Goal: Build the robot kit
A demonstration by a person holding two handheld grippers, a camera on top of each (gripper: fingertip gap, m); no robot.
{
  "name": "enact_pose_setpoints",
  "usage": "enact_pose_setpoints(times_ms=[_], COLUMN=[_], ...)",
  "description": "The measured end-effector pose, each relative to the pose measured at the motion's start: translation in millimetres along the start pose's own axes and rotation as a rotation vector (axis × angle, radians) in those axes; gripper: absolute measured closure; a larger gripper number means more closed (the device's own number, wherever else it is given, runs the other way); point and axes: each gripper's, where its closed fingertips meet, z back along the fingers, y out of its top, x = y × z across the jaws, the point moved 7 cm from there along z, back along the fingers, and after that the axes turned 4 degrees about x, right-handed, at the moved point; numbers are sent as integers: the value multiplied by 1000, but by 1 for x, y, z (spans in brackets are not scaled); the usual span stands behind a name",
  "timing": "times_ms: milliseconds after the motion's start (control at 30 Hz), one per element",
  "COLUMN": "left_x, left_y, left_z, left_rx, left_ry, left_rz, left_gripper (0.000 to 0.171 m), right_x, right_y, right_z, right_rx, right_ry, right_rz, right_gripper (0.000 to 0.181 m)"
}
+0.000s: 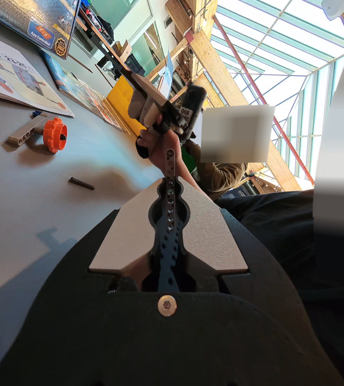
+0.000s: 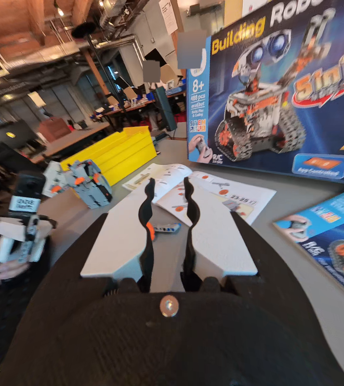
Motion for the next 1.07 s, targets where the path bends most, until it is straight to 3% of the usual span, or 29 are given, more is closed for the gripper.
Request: enact_pose_setpoints(times_ms=[167,900,1067], left_x=[0,-2,5], left_y=[-1,4,6], left_z=[-1,4,5], left_rx=[-10,43,49], left_ry=[2,-24,-85], left_rz=[3,43,68], left_gripper=[166,167,166], right_x=[-3,-9,-16], right_y=[-5,-12,-15], right_z=[-4,-7,-9], right_rx=[6,-20,-41], right_ry=[82,118,128], right_rz=[-176,-247,-212], right_gripper=[154,164,165])
